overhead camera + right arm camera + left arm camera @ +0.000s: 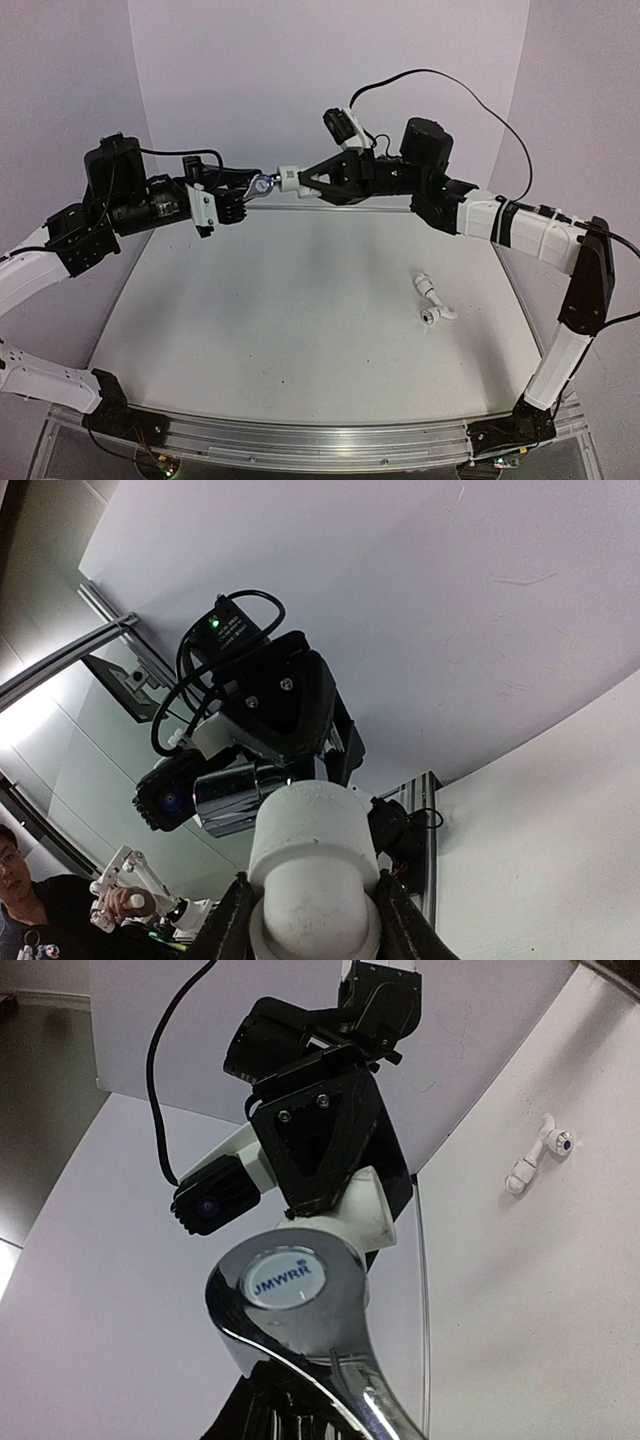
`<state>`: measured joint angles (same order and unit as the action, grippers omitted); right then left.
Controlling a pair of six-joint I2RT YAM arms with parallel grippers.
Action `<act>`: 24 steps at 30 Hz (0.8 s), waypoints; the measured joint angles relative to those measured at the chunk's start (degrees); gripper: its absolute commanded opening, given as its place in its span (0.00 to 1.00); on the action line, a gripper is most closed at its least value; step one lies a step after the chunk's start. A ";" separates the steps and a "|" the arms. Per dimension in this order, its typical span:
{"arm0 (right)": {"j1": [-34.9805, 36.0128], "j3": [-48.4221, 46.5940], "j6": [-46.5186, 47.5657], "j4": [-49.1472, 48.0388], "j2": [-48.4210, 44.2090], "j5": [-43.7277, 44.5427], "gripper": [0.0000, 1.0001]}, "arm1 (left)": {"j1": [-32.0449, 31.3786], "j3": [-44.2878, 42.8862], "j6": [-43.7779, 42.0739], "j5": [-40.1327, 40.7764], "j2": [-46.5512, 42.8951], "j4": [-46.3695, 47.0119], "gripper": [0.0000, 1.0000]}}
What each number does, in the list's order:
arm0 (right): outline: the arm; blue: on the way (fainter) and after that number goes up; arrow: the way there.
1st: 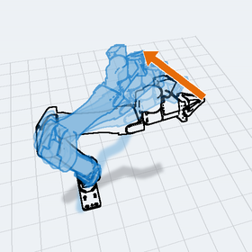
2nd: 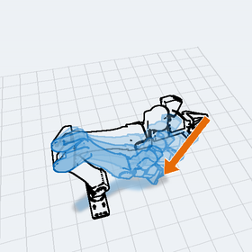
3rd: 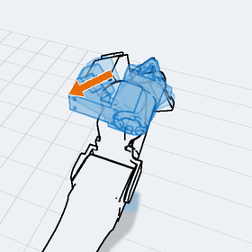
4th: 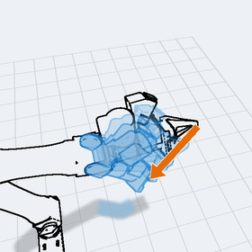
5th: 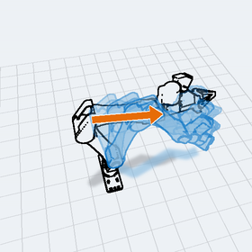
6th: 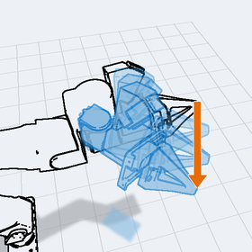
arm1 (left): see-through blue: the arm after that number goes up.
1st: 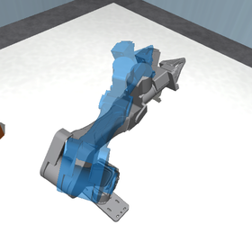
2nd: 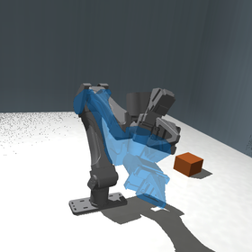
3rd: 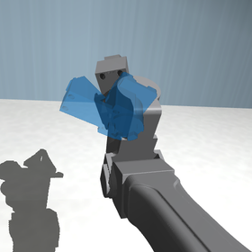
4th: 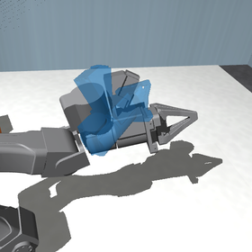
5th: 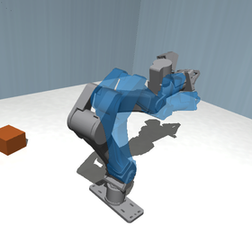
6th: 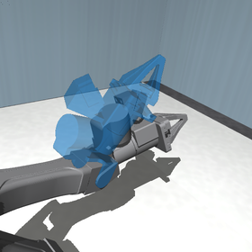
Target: Install the water faucets
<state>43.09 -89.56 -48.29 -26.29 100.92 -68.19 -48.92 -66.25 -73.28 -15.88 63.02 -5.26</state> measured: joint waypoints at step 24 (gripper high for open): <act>-1.84 15.59 11.36 12.23 -13.04 17.62 0.98 | 9.66 19.13 43.85 -6.99 -5.19 9.45 0.00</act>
<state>41.25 -73.97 -36.92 -14.06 87.88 -50.57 -39.27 -47.12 -29.44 -22.86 57.84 4.19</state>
